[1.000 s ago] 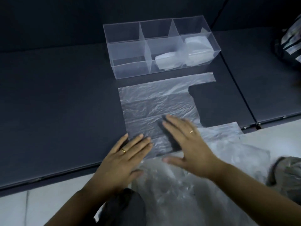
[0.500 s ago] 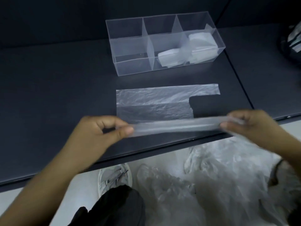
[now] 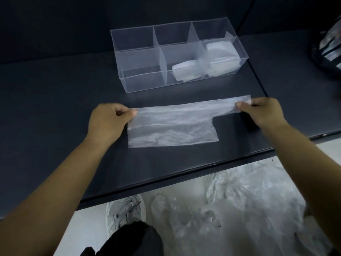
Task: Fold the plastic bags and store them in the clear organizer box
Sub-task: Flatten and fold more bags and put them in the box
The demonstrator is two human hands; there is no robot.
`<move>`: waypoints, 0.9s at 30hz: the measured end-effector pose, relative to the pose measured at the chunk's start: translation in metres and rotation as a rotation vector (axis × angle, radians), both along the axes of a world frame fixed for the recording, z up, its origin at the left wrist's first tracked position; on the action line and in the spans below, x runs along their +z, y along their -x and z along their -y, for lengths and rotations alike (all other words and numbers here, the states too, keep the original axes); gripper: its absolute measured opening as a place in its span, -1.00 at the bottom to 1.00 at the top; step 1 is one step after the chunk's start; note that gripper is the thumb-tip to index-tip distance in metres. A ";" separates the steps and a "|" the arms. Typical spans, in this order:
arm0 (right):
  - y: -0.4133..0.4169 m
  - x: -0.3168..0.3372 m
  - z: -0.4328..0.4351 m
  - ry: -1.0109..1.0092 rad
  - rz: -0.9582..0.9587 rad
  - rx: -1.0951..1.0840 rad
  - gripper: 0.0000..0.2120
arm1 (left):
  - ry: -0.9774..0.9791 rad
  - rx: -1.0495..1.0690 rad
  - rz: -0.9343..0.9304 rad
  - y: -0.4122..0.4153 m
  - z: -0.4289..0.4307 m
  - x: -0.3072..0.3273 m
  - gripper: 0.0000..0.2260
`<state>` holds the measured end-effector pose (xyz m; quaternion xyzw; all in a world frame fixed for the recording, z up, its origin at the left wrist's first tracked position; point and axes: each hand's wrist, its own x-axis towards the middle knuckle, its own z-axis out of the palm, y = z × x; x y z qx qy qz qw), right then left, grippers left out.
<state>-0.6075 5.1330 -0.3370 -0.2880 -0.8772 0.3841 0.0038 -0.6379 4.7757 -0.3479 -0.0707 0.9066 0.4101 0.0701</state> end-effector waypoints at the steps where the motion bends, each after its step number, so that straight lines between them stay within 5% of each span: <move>1: 0.001 -0.002 0.001 -0.027 0.010 -0.011 -0.72 | 0.033 0.002 -0.017 -0.001 -0.001 0.000 -0.89; 5: 0.004 -0.005 0.003 -0.117 0.063 -0.033 -0.67 | 0.011 0.120 -0.079 -0.017 -0.006 0.006 -0.83; 9: 0.006 -0.002 0.010 -0.209 0.114 -0.025 -0.70 | 0.195 -0.040 -0.511 -0.056 -0.029 0.022 -0.74; 13: -0.005 0.008 0.049 -0.460 -0.106 -0.019 -0.63 | 0.343 -0.428 -0.305 -0.064 -0.058 0.011 -0.57; 16: -0.023 0.007 0.116 -0.348 -0.362 0.365 -0.69 | 0.540 -0.526 -0.184 -0.062 -0.056 -0.011 -0.40; 20: -0.039 -0.022 0.182 -0.272 -0.138 0.799 -0.50 | 0.627 -0.534 -0.146 -0.068 -0.051 -0.028 -0.37; 27: -0.023 -0.043 0.101 -0.617 0.029 0.617 -0.40 | 0.672 -0.541 -0.140 -0.064 -0.042 -0.028 -0.18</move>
